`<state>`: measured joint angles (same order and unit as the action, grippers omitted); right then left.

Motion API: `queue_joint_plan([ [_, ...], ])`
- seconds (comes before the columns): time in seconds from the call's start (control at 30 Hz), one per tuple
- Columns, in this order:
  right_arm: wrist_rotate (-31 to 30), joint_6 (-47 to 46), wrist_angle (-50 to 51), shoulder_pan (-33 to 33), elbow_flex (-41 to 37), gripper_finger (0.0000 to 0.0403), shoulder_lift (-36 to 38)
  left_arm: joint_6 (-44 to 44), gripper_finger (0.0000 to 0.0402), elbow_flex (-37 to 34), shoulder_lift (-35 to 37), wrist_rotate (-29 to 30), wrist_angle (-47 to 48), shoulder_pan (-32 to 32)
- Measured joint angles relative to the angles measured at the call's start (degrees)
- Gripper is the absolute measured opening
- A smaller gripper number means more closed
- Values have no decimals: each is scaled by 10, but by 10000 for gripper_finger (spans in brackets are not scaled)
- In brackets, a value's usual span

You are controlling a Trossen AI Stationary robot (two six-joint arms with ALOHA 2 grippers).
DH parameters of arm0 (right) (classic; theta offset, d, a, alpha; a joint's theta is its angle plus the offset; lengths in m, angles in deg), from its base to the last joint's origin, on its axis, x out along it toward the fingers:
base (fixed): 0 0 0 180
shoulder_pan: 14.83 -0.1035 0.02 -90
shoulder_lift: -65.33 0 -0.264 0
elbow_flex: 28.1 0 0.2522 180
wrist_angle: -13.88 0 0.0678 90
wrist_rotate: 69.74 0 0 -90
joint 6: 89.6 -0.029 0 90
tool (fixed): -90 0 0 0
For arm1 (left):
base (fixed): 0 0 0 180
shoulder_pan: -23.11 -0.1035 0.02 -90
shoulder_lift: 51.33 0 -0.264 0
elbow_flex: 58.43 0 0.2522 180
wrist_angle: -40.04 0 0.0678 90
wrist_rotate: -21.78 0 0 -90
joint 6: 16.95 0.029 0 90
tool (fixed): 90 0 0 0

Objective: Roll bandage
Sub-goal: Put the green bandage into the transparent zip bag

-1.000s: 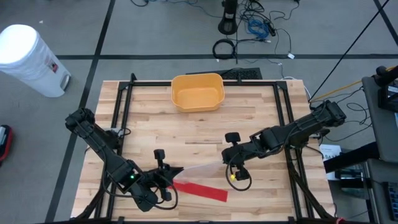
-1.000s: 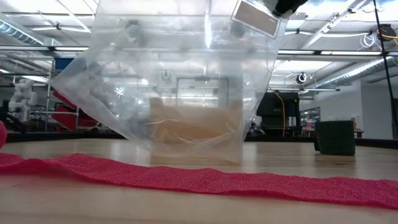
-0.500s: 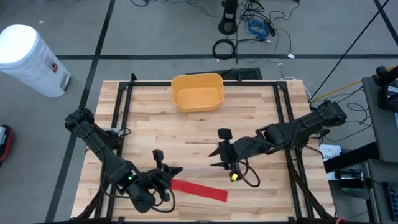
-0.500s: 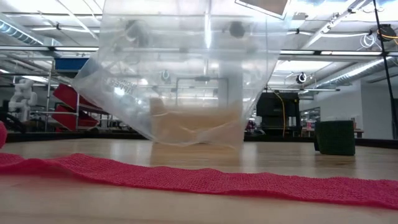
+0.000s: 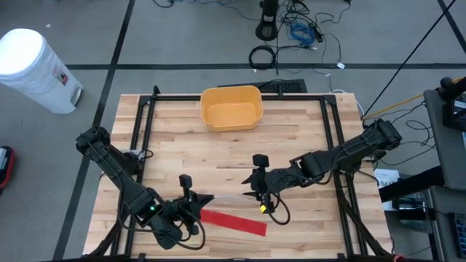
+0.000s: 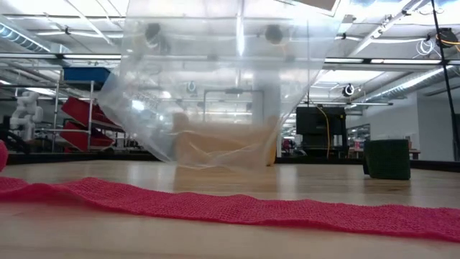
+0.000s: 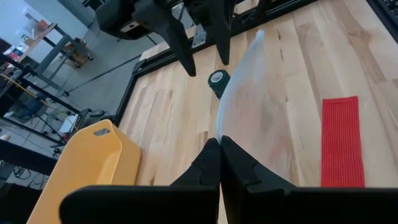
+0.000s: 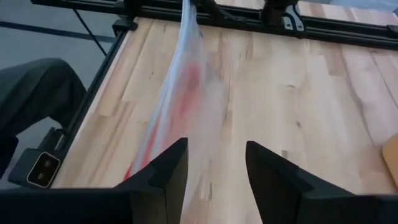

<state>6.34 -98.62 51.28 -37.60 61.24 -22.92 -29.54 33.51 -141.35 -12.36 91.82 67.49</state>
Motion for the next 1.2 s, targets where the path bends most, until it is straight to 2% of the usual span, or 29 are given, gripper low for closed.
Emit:
queue_joint_plan([
  [1.2, 0, -5, -10, -17, 0, 148, -4, -5, 0, -1, -1, -1, -2, 0],
])
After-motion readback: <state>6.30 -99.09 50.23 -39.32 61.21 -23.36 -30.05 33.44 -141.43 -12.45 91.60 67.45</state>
